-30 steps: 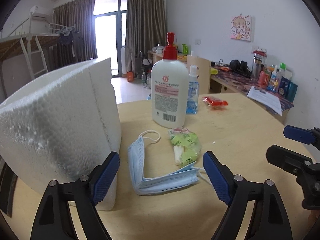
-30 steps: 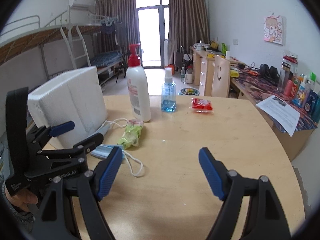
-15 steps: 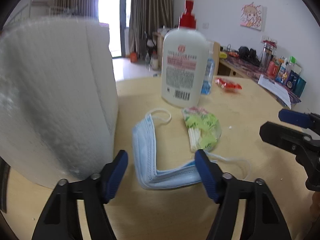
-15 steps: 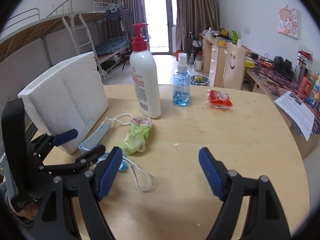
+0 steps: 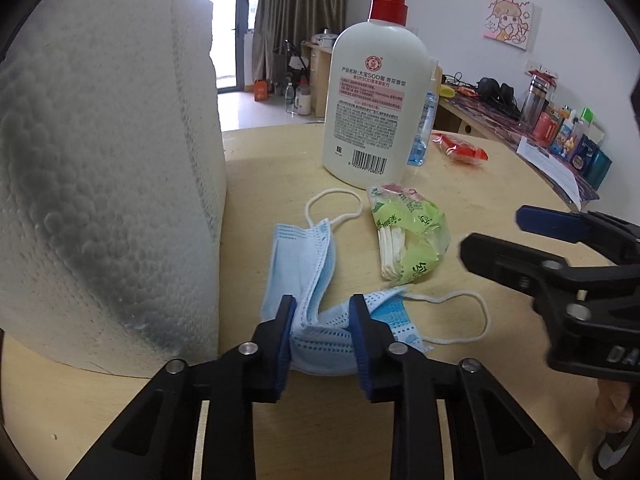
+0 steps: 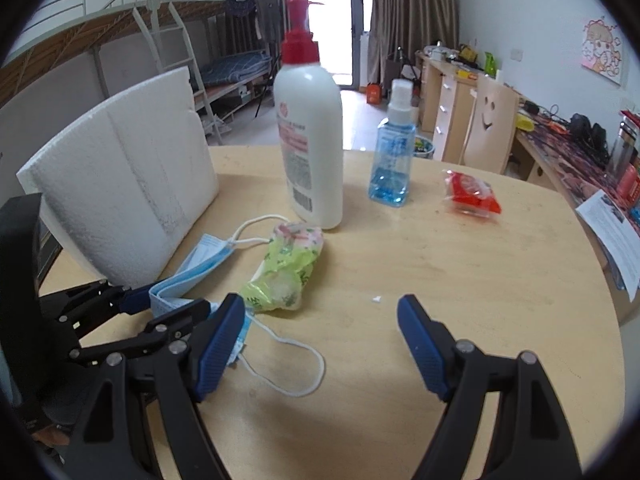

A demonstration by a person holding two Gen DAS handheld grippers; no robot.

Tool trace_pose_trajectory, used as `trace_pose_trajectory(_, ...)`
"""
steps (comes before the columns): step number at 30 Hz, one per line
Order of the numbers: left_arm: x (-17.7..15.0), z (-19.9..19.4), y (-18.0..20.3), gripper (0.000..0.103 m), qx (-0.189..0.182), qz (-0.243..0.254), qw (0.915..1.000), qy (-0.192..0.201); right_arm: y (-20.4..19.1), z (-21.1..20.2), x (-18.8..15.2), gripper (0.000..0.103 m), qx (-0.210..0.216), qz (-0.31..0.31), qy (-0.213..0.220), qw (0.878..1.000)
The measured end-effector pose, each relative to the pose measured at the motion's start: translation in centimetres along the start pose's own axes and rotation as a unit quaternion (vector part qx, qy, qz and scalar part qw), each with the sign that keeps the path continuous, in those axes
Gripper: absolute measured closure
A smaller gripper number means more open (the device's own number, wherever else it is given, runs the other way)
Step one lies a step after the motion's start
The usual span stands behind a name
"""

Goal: Organize soft objects
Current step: 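Reach the blue face mask with the left gripper and close on it, then grasp the green-wrapped packet with the right gripper while the left gripper lifts the mask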

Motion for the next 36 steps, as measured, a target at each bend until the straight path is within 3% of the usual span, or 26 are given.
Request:
trace_pose_trajectory(4, 0.1, -0.9, -0.2, 0.082, 0.004, 0.0, 0.9999, 0.009, -0.7, 0.9, 0.3, 0.021, 0.003, -0.005, -0.01, 1.0)
trace_pose_trajectory(13, -0.5, -3.9, -0.7, 0.085, 0.006, 0.01, 0.9995, 0.03, -1.7, 2.2, 0.7, 0.022, 0.007, -0.01, -0.019, 1.0)
trace_pose_trajectory(21, -1.2, -5.0, -1.4, 0.085, 0.011, 0.012, 0.9992, 0.037, -2.5, 4.3, 1.1, 0.037, 0.013, -0.004, -0.048, 0.999)
trace_pose_trajectory(25, -1.4, -5.5, -2.1, 0.085, 0.01, 0.007, 0.999, 0.043, -2.7, 5.2, 1.1, 0.05, 0.015, -0.001, -0.062, 0.998)
trace_pose_trajectory(36, -1.2, -7.7, -2.2, 0.085, 0.007, 0.007, 0.9973, 0.073, -2.5, 6.0, 1.1, 0.069, 0.0, 0.011, -0.081, 0.997)
Point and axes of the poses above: each gripper's, at about its wrist camera, not at the fingertips, and z roughly the way its jaws point, y to its right, x to its top, the point moved 2 cm from there along z, roughly the way its jaws point, and after that the axes turned 5 degrees about y, right-handed, at the moved point
